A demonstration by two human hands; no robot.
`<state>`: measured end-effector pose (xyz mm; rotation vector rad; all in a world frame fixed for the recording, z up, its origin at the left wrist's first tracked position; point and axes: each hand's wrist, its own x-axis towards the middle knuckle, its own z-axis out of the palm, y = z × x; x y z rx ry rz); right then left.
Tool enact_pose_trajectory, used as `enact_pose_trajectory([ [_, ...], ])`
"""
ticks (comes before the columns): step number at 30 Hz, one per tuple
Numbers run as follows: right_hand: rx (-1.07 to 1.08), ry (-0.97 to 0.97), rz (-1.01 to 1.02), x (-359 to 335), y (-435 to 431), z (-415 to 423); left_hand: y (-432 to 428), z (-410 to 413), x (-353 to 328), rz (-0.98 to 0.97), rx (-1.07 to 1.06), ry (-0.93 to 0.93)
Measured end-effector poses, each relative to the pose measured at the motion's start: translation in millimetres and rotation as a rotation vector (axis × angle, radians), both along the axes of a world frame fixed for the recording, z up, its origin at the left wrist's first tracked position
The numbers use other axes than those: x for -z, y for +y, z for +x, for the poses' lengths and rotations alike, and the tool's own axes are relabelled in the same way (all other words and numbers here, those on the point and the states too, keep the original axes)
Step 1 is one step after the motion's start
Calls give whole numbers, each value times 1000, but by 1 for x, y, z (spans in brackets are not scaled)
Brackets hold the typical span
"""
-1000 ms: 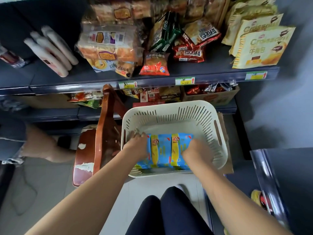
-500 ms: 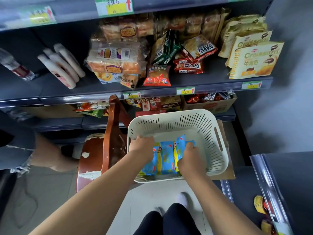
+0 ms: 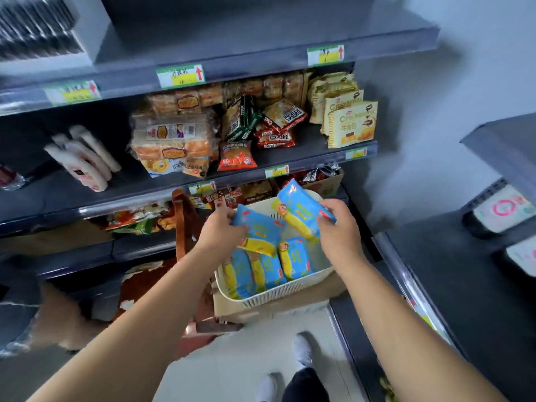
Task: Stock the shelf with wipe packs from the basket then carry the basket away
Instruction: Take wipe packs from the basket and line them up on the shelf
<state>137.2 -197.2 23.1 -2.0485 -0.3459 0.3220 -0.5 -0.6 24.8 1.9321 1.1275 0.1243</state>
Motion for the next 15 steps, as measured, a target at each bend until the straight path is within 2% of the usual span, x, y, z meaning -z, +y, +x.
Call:
enact_pose_trajectory([
  [5,144,-121,174,-70,-32,-14,-25,16,-65,-124,78,-208],
  [12,319,-301,270,-160,-115,-19,-105,58,-152,-330,292,-427],
  [15,415,-439,241,-203,-165,-19,-155,81,-185,-346,397,-480],
])
